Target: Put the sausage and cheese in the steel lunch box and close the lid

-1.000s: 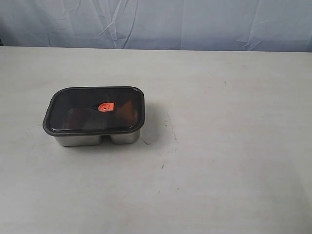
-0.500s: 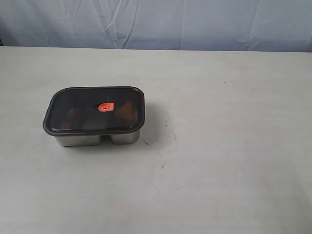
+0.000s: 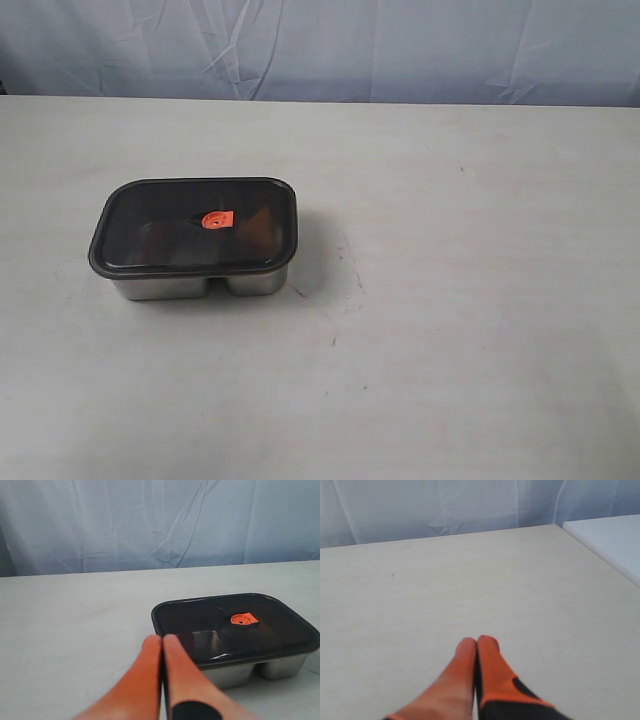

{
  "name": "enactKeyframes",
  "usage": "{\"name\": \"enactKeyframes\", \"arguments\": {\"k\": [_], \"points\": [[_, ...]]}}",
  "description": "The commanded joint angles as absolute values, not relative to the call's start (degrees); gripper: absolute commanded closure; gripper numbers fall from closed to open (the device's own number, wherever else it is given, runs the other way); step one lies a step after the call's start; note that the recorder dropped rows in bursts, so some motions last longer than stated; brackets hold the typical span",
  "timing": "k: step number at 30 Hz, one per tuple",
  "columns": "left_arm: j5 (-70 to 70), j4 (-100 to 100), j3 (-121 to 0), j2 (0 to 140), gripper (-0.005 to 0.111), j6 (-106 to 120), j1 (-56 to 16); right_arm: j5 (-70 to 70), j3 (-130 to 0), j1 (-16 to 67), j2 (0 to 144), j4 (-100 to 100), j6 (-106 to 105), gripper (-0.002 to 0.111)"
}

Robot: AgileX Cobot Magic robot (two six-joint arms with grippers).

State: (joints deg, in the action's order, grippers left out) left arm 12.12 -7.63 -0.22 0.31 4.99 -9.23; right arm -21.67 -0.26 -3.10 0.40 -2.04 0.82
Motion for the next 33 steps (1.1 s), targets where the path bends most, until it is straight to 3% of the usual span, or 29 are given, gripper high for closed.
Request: {"name": "enactKeyframes", "arguments": {"k": [1, 6, 33], "points": [[12.46, -8.25, 0.0, 0.0, 0.107, 3.93, -6.22, -20.8, 0.0, -3.48, 0.0, -2.05, 0.67, 0.108], [13.27, -8.36, 0.0, 0.0, 0.107, 2.9, -0.82, -20.8, 0.0, -3.48, 0.0, -2.05, 0.67, 0.108], [13.06, -8.26, 0.0, 0.0, 0.107, 1.47, -0.69, -20.98, 0.0, -3.48, 0.0, -2.05, 0.67, 0.108]]}}
